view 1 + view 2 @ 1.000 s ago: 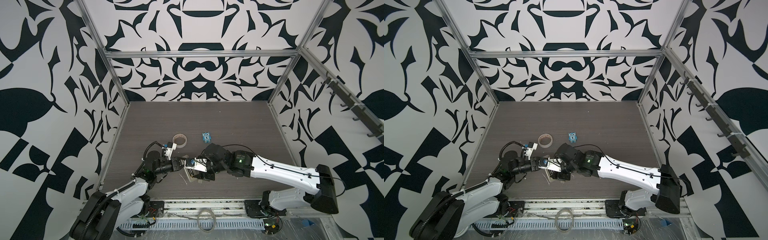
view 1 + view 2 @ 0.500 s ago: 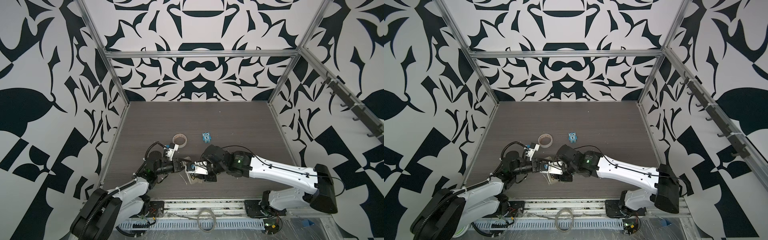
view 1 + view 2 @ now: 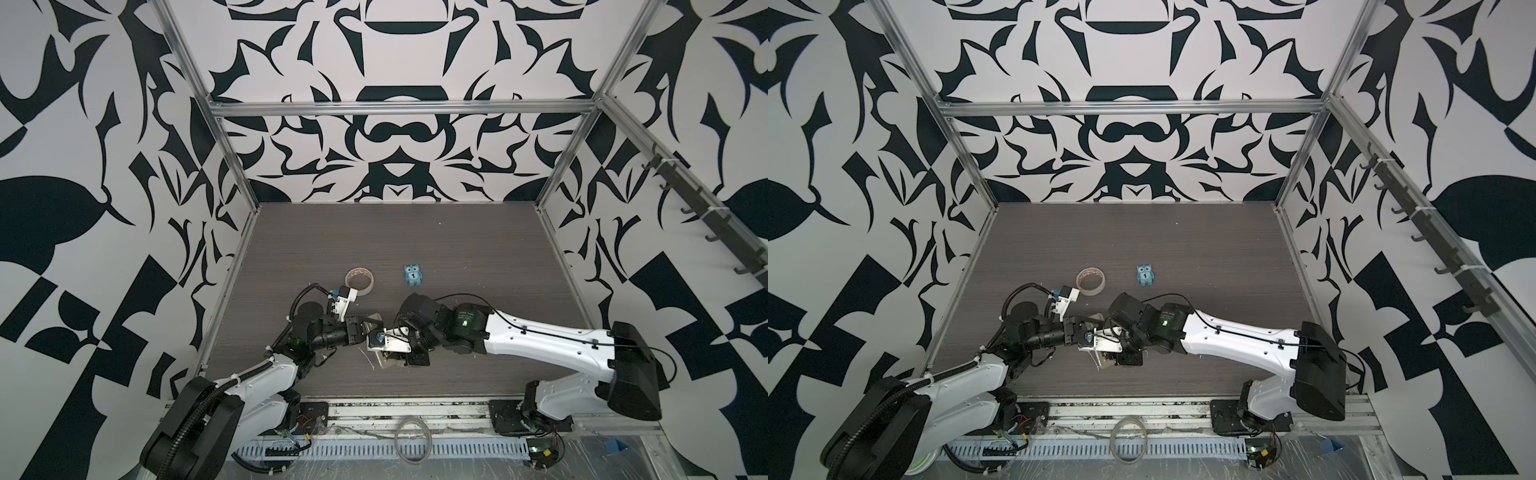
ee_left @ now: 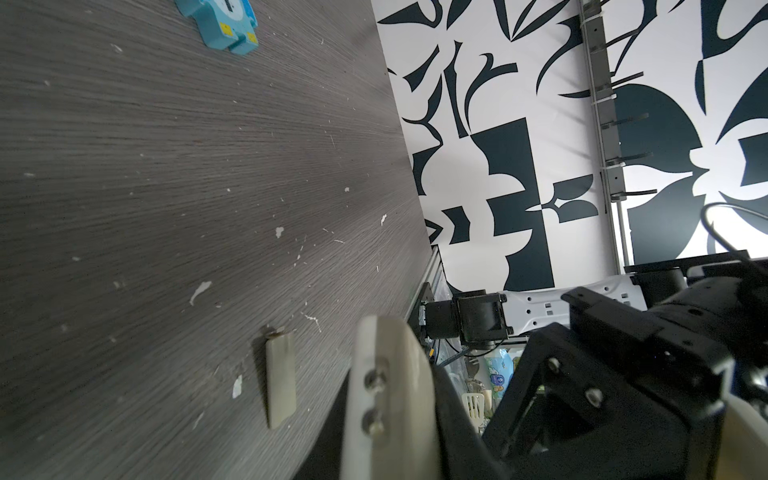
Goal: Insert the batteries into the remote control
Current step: 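Press both batteries down into the compartment with the closed right gripper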
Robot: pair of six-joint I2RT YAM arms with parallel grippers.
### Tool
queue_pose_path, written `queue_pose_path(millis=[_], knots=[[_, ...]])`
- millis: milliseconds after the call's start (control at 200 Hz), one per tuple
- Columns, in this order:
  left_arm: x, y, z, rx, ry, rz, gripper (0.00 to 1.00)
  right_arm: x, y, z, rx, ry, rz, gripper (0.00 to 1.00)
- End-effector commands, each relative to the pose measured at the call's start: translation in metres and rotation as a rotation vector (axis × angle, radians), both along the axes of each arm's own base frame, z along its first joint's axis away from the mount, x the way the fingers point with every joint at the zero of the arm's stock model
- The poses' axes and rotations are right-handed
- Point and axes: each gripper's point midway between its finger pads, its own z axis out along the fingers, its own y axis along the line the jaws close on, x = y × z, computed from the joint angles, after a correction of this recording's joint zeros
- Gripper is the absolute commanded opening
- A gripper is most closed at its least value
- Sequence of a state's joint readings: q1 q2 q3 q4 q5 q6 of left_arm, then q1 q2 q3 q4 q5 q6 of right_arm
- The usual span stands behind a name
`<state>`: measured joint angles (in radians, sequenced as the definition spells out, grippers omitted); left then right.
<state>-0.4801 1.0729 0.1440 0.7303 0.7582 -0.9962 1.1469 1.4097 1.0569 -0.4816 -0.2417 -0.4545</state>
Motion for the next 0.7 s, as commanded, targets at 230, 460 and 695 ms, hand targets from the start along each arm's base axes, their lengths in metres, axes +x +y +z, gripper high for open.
queue_pose_path(millis=[230,460,695], knots=[[0.003,-0.006,0.020,-0.043,-0.055,-0.025,0.00,-0.001,0.010,0.005,0.040,-0.002,0.016,0.24],[0.002,-0.006,0.019,-0.047,-0.052,-0.029,0.00,0.000,0.010,-0.001,0.020,-0.004,0.012,0.24],[0.002,-0.006,0.020,-0.050,-0.055,-0.027,0.00,0.002,0.009,-0.008,0.001,-0.009,0.007,0.24]])
